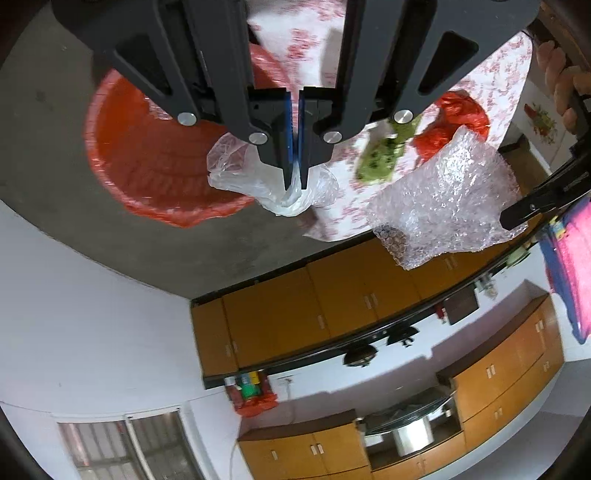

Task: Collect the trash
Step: 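Carry the bubble wrap and white bag over the red basket and open both grippers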

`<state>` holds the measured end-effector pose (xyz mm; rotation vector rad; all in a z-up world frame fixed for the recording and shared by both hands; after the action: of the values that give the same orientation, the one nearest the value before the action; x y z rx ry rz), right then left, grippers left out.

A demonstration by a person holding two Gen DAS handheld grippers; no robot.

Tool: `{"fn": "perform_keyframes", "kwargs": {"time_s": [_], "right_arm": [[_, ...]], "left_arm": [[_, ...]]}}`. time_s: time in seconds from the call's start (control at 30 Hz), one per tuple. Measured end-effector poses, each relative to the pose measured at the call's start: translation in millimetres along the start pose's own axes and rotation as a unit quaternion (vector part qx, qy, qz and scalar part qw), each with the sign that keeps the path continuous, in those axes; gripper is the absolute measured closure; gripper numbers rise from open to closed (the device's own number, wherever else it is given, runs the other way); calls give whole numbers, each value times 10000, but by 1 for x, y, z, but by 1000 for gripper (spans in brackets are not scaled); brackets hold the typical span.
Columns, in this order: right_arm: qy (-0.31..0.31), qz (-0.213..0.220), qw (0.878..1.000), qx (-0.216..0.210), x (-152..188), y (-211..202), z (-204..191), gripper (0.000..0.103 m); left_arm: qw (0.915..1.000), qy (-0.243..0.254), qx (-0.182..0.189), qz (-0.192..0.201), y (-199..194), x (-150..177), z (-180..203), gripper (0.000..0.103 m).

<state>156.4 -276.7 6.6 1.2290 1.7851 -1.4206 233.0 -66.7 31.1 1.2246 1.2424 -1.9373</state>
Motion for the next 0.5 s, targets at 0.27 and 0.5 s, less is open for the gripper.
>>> {"fn": "perform_keyframes", "kwargs": {"time_s": [0.27,0.5], "right_arm": [[176,138,9988,444,-3,-17,42,100],[375,198,9969,670,-2,-25,71,100]], "left_arm": [[9976,214,637,-142,18,14,64,99],[9942,321,953,-380,43,34,104,99]]}}
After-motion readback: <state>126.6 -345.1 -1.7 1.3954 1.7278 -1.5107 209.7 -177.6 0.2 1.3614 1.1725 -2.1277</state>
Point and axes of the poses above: each gripper's, at about its wrist camera, not at the fingertips, and y roughly the way its jaws point, z to its right, x to its underside, the point moved 4 cm from there along y, roughly the way its jaws point, and after that the axes turned 1 degree about z, right-handed, at the moved point
